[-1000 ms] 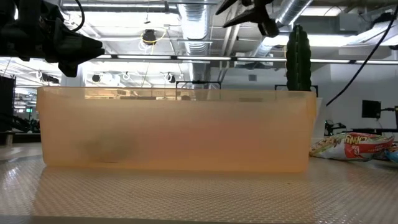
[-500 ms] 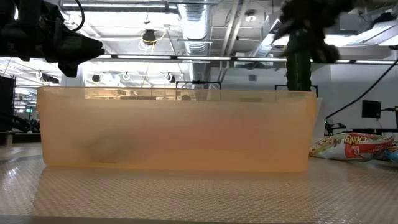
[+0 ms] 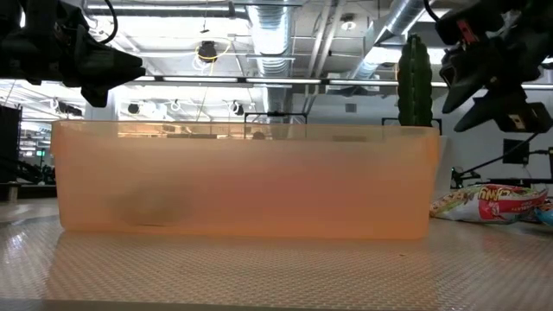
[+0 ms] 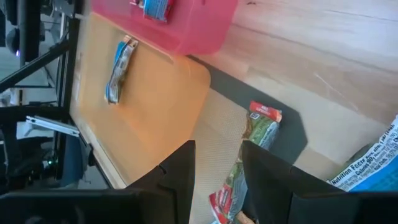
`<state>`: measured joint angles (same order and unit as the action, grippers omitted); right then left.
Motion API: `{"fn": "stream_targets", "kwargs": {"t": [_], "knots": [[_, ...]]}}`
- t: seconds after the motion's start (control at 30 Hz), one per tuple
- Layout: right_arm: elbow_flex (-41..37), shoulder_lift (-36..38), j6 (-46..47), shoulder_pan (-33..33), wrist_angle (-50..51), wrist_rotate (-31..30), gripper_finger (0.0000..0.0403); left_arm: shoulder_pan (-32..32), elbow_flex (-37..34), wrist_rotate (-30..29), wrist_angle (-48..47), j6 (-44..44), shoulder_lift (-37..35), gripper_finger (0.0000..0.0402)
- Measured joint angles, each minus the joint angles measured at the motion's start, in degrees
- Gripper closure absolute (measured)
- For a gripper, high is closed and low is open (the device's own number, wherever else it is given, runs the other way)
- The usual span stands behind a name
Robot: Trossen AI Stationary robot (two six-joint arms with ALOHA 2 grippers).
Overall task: Pick and place Granola Bars by type
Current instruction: Put the red granola bar into the red bin
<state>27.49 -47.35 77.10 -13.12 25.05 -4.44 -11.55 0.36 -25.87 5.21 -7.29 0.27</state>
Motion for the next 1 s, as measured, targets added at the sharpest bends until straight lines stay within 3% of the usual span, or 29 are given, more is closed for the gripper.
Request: {"fn": "stream_targets", "kwargs": {"t": [0.2, 0.37, 0.57, 1.0], "knots": [[-0.02, -1.69, 0.39, -0.75, -0.17, 0.01, 0.0280, 0.01, 0.01, -0.02, 0.00, 0.02, 0.00, 0.0297], [2.17, -7.22, 3.47, -0.75, 1.72, -0.06, 0.0280, 0.02, 0.00, -0.02, 0.00, 0.00, 0.00, 0.0297], [8.99, -17.78, 3.46, -0.77, 3.95, 0.06, 0.0280, 0.00, 0.01, -0.01, 0.00, 0.01, 0.00, 0.0297], [25.26, -36.57, 3.40, -5.06, 19.00, 2.08, 0.0280, 0.01, 0.01, -0.02, 0.00, 0.01, 0.00, 0.0297]]}}
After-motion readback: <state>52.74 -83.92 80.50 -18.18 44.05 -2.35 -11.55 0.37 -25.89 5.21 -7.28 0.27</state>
